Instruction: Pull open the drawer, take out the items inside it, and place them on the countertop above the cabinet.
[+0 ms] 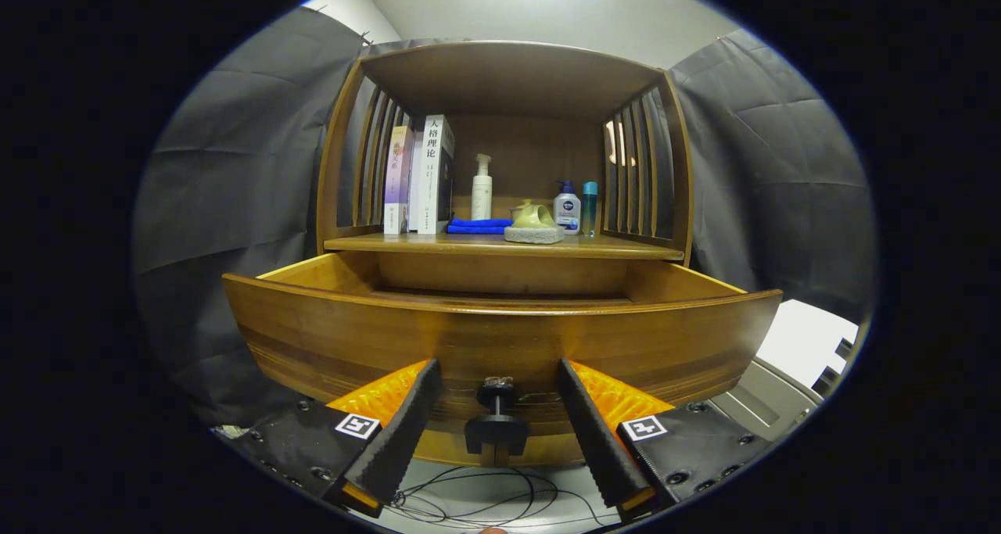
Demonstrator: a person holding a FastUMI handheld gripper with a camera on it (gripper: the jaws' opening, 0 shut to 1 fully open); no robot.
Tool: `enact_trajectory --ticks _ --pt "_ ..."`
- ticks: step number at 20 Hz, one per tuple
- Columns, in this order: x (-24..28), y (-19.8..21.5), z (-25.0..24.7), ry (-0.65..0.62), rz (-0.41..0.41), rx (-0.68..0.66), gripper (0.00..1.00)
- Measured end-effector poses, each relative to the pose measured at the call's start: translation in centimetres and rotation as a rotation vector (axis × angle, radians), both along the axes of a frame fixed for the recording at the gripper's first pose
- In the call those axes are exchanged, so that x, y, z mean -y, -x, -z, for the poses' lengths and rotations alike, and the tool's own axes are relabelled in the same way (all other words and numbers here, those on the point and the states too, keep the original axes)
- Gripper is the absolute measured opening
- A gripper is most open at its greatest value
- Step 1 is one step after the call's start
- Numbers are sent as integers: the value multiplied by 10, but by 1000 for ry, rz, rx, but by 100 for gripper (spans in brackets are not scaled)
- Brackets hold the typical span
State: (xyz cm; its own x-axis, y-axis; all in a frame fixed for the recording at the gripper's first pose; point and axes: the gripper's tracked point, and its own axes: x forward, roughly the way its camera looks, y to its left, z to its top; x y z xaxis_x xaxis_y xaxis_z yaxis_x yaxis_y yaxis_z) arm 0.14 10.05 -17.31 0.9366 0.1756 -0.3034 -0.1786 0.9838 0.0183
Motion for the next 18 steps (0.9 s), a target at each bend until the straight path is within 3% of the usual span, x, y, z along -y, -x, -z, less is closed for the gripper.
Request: enact_trajectory --ticks 18 --pt "-2 -53 -1 18 -29 13 97"
